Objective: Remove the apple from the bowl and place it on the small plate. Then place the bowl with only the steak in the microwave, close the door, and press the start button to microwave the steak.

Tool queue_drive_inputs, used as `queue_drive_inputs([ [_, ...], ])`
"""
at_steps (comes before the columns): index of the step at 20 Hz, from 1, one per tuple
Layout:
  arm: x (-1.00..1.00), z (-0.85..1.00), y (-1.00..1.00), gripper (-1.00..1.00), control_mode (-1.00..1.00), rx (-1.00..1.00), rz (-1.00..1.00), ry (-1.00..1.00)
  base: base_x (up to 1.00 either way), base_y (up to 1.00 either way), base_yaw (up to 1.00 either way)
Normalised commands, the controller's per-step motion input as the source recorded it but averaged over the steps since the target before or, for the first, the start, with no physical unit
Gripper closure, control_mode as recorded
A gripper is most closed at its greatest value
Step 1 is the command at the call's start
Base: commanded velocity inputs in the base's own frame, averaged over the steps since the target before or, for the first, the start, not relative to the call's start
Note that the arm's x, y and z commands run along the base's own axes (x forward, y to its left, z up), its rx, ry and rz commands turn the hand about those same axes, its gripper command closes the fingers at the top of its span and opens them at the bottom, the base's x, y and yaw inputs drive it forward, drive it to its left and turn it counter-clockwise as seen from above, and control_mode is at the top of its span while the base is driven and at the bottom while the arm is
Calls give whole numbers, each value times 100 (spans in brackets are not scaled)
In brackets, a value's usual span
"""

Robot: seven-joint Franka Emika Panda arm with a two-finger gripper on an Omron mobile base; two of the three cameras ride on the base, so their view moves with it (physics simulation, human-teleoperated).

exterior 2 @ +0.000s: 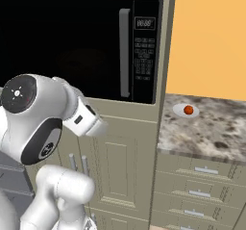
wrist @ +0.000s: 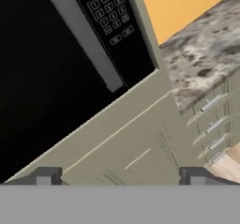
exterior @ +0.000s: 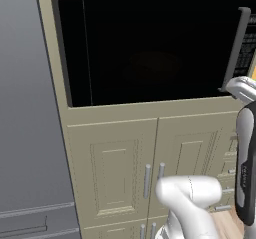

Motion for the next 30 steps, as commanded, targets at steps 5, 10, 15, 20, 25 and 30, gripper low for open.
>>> queue_drive_inputs([
  [5,56,15,-8,-100,-100,-1,3,10,0,0,0],
  [10,22,9,-14,-100,-100,0,0,0,0,0,0],
  [15,4,0,-12,-100,-100,0,0,0,0,0,0],
  [20,10,-5,-69,-100,-100,15,0,9,0,0,0],
  [25,2,-1,-66,-100,-100,29,10,-6,0,0,0],
  [30,20,-7,-3,-100,-100,-7,51,-26,0,0,0],
])
